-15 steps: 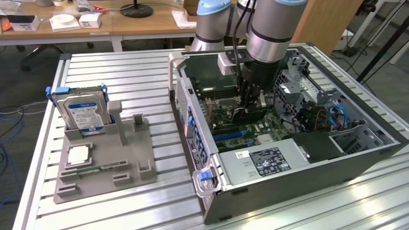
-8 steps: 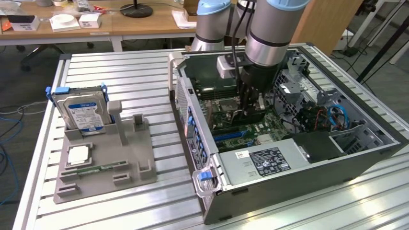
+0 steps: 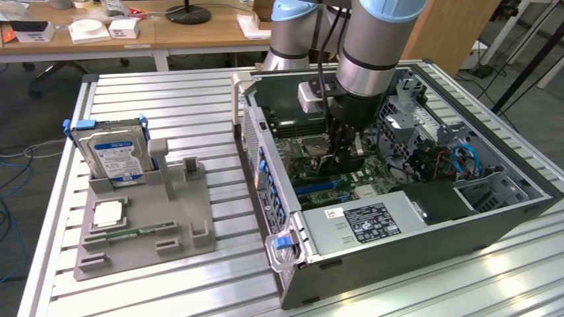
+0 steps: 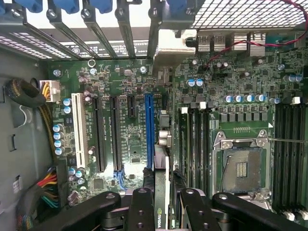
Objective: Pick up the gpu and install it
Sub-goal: 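Insert the gpu into the slot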
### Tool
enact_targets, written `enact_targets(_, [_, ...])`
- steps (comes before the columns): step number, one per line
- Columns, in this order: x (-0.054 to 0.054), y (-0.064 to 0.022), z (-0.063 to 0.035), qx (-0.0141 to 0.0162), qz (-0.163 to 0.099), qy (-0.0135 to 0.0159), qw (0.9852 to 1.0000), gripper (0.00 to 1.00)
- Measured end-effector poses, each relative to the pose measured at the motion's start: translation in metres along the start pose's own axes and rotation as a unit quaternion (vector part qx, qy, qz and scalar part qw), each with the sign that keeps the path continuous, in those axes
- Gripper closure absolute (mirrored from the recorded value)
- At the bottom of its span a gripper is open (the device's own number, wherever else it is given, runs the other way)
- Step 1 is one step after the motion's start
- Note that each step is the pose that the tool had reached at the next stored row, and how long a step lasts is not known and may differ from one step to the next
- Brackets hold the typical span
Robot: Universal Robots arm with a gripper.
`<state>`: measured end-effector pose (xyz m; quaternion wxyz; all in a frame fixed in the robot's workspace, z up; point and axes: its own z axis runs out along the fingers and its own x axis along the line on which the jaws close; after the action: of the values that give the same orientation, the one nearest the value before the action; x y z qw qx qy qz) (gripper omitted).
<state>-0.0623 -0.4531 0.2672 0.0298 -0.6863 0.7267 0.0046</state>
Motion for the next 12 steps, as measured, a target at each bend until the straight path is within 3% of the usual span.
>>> enact_targets(2, [0.0004,0.0004,0.0008,0.0001,0.000,0.0011,1.0000,0.74])
enact_targets(12, [0.0022,0.0032,0.0008,0.0000,-0.001,0.0011,1.0000,0.74])
